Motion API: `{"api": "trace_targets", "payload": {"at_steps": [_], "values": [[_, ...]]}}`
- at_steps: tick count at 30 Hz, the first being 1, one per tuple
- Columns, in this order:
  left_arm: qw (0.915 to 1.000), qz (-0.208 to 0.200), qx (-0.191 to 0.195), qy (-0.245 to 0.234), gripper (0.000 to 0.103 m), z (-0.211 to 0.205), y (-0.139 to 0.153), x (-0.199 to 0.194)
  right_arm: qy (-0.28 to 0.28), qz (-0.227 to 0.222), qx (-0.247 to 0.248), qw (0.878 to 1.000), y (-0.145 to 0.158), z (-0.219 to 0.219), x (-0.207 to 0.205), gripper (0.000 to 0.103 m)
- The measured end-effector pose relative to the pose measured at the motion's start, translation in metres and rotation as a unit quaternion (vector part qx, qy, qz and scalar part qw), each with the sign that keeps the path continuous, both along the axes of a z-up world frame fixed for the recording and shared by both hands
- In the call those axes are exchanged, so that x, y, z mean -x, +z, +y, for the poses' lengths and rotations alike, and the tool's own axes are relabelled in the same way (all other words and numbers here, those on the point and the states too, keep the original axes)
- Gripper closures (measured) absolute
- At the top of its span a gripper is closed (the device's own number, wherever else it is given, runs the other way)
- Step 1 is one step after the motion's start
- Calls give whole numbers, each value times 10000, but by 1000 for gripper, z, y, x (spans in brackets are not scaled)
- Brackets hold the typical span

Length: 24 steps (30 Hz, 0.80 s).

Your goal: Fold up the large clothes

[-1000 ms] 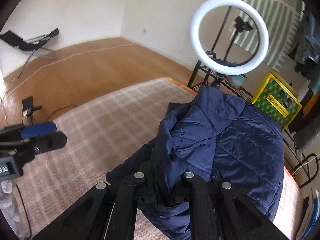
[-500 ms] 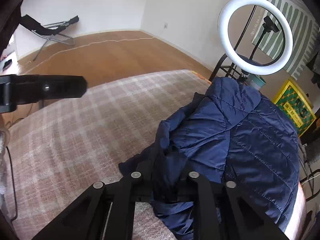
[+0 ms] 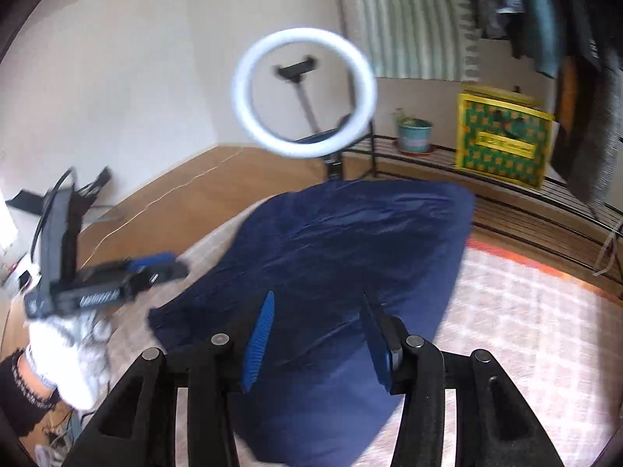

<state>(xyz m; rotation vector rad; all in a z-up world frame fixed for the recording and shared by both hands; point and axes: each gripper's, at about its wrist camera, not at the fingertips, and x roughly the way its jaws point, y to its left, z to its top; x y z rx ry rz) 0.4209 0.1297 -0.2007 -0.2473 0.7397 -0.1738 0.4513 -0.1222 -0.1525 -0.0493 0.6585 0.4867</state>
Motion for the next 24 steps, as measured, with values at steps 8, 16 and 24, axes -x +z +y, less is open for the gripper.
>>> {"api": "trace_targets", "payload": {"at_steps": [8,16,24], "values": [[9958,876,-82,262,50,13,-66,-8,-726,22,207,9971,-10,-26,-125,60],[9965,666,-419,292,50,5,-71,5,-911,353,1076,9894,-56,28,-222,63],[9959,513,-668,333,50,1,-74,12,-851,528,1560,9827,-89,40,-232,60]]}}
